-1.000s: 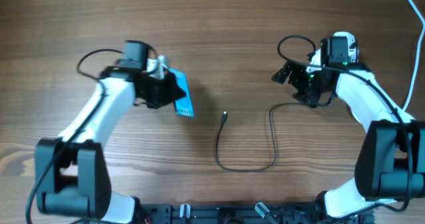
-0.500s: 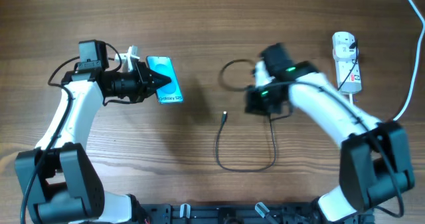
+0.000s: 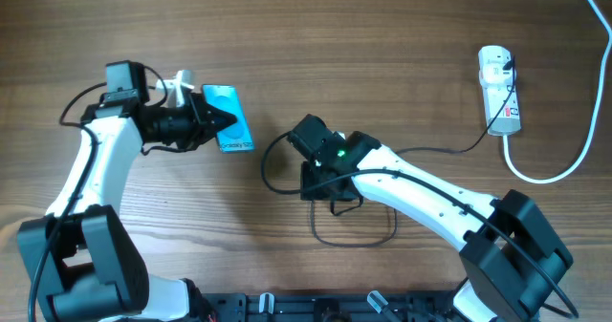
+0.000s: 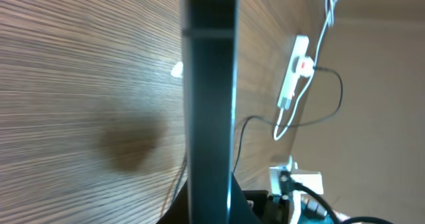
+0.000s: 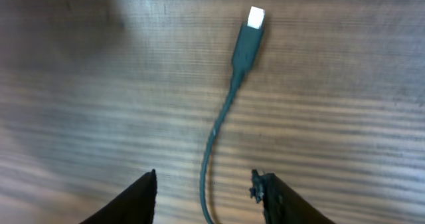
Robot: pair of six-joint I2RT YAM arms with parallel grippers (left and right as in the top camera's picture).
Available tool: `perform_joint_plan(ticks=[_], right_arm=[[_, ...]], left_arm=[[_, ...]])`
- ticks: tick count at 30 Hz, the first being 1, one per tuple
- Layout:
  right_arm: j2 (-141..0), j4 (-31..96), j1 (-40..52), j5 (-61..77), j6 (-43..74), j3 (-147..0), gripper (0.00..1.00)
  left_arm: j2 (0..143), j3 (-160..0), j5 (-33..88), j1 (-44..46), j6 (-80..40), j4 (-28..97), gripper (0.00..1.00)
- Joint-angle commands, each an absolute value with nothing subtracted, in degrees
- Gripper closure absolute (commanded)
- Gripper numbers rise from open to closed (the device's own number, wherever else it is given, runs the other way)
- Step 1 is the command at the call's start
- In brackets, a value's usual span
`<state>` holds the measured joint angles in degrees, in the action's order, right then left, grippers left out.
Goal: Plug charger to phone and switch on socket
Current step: 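Move the right gripper over the black cable plug on the table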
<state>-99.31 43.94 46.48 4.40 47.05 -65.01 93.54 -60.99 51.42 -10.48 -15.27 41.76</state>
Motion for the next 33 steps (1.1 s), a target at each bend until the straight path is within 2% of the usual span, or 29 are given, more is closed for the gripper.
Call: perform_joint_plan(ticks=[1,5,7,10,12,13,15,21,24,26,30,33], right_arm=[[-100.0,42.2,46.5,1.2,51.1,-65.0,0.44],[-102.6,40.2,46.5,1.2,51.0,-65.0,0.43],[-103.3,39.2,46.4,1.1,51.0,-65.0,0.38],[-103.3,37.5,46.4,0.9,50.9,-65.0,0.4],[-103.3,35.9,46.4,0.8,49.2,-65.0,0.5],[-103.3,35.4,46.4,0.4,48.0,-65.0,0.63],[-103.3,35.4,46.4,-2.1,48.5,-65.0,0.75],[-104.4,36.0,46.4,-4.3,51.3,-65.0,0.75],[-105.8,36.1,46.4,-4.3,51.6,-65.0,0.65],[-106.7,36.3,46.4,-4.4,52.4,-65.0,0.64],[-107.9,36.3,46.2,-4.4,53.0,-65.0,0.63],[-108.3,36.4,45.5,-4.3,53.1,-65.0,0.67]], left_arm=[[92.6,-61.0,51.5,-13.3,-13.6,42.3,0.96],[92.6,-60.9,51.3,-14.2,-13.6,43.0,0.96],[92.6,-60.9,51.1,-14.2,-13.1,43.1,0.96],[92.6,-60.9,51.1,-14.2,-12.4,43.1,0.96],[92.6,-61.0,51.1,-14.2,-12.4,43.1,0.96],[92.6,-60.9,51.1,-14.2,-12.4,43.1,0.96],[92.6,-60.9,51.1,-14.2,-12.4,43.1,0.96],[92.6,-61.0,51.1,-14.2,-12.4,43.1,0.96],[92.6,-61.0,51.1,-14.2,-12.4,43.1,0.96],[92.6,-61.0,51.1,-14.2,-12.4,43.1,0.96],[92.6,-60.9,51.1,-14.2,-12.4,43.1,0.96],[92.6,-60.9,51.1,-14.2,-12.4,43.1,0.96]])
